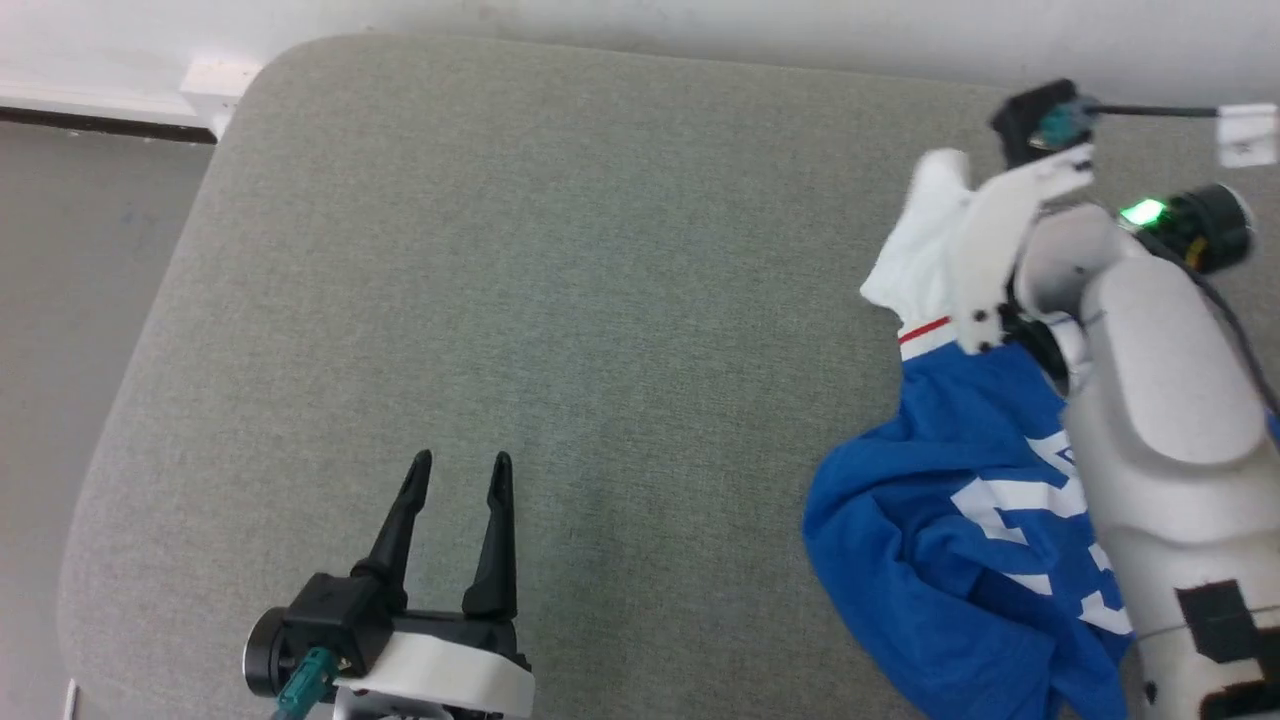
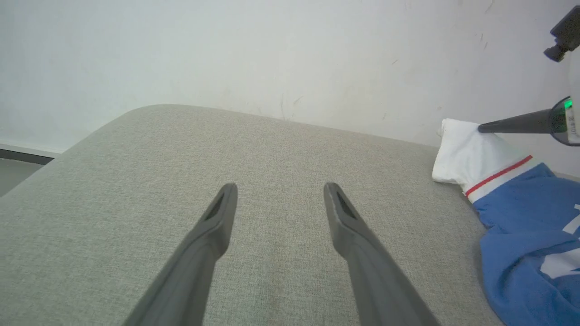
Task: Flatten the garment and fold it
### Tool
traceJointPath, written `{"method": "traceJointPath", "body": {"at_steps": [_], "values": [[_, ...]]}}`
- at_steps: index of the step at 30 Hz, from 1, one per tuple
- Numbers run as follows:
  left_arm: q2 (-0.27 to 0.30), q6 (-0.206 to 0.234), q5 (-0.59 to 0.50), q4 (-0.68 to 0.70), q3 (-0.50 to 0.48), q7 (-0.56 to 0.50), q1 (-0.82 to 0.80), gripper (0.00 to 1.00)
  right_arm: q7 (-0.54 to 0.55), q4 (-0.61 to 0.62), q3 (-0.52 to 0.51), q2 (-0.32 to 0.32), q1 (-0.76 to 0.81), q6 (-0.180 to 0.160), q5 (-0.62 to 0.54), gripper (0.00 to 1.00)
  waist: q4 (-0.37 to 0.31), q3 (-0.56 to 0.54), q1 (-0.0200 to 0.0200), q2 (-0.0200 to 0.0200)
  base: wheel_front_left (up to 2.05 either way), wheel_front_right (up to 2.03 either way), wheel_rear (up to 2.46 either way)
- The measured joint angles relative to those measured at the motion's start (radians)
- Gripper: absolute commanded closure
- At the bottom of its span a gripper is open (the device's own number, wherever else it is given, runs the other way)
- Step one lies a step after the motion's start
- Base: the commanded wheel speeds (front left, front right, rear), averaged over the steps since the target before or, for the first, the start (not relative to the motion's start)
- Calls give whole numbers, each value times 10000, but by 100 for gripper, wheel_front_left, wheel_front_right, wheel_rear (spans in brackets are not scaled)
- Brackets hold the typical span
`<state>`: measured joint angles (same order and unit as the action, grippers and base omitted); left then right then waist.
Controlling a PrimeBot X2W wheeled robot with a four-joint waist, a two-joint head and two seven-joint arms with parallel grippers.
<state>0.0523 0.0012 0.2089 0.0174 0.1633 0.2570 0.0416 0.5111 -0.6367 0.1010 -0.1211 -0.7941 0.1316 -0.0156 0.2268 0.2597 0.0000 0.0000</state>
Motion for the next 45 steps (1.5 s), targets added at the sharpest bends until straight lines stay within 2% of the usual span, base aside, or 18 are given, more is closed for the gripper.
{"method": "traceJointPath", "body": {"at_steps": [7, 13, 15, 18, 19, 20, 21, 27, 31, 38, 41, 45], "values": [[-2, 205, 224, -21, -54, -2, 7, 0, -422, -370, 2426, 663, -731, 0, 1220, 100, 329, -101, 0, 0, 0, 0, 0], [-4, 395, 293, -77, -130, 0, 24, 0, -600, 686, 6082, 709, -539, -2, 4493, 100, 649, -137, 0, 2, 0, 0, 0], [-2, 410, 318, -105, -176, 0, 42, 0, -562, 1007, 6941, 750, -374, -2, 5218, 100, 715, -147, 0, 2, 0, 0, 0], [-2, 437, 332, -146, -180, 0, 45, 0, -545, 989, 7655, 750, -125, -2, 5676, 100, 762, -154, 0, 2, 0, 0, 0], [-2, 437, 355, -163, -176, 0, 45, 0, -562, 895, 7787, 748, -102, -2, 5695, 65, 761, -163, 0, 2, 0, 0, 0], [-4, 437, 372, -178, -165, -2, 45, 0, -619, 771, 7837, 748, -97, -2, 5720, 17, 754, -176, 0, 2, 0, 0, 0], [-2, 437, 378, -196, -148, -2, 46, 0, -702, 646, 7823, 744, -97, -2, 5745, 0, 739, -192, 0, 2, 0, 0, 0], [-2, 437, 372, -228, -115, 0, 171, 0, -1605, 274, 7194, 732, -122, -2, 6023, 0, 483, -345, 0, 2, 0, 0, 0], [0, 437, 261, -215, -153, 0, 210, 0, -2491, 146, 6174, 729, -112, -2, 5906, 0, 219, -519, 0, 2, 0, 0, 0], [100, 437, 159, -136, -299, 0, 537, 0, -4009, 516, 3154, 606, 1023, -2, 4381, 0, -324, -944, -1, 2, 0, 0, 0], [151, 447, 102, -102, -332, 0, 709, 0, -4621, 1442, 1478, 464, 2121, -2, 3501, 0, -575, -1143, -1, 2, 0, 0, 0], [184, 525, 102, -8, -370, 0, 967, 0, -5037, 3379, -794, 522, 4002, -2, 2391, 0, -929, -1379, -1, 1, 0, 0, 0]]}}
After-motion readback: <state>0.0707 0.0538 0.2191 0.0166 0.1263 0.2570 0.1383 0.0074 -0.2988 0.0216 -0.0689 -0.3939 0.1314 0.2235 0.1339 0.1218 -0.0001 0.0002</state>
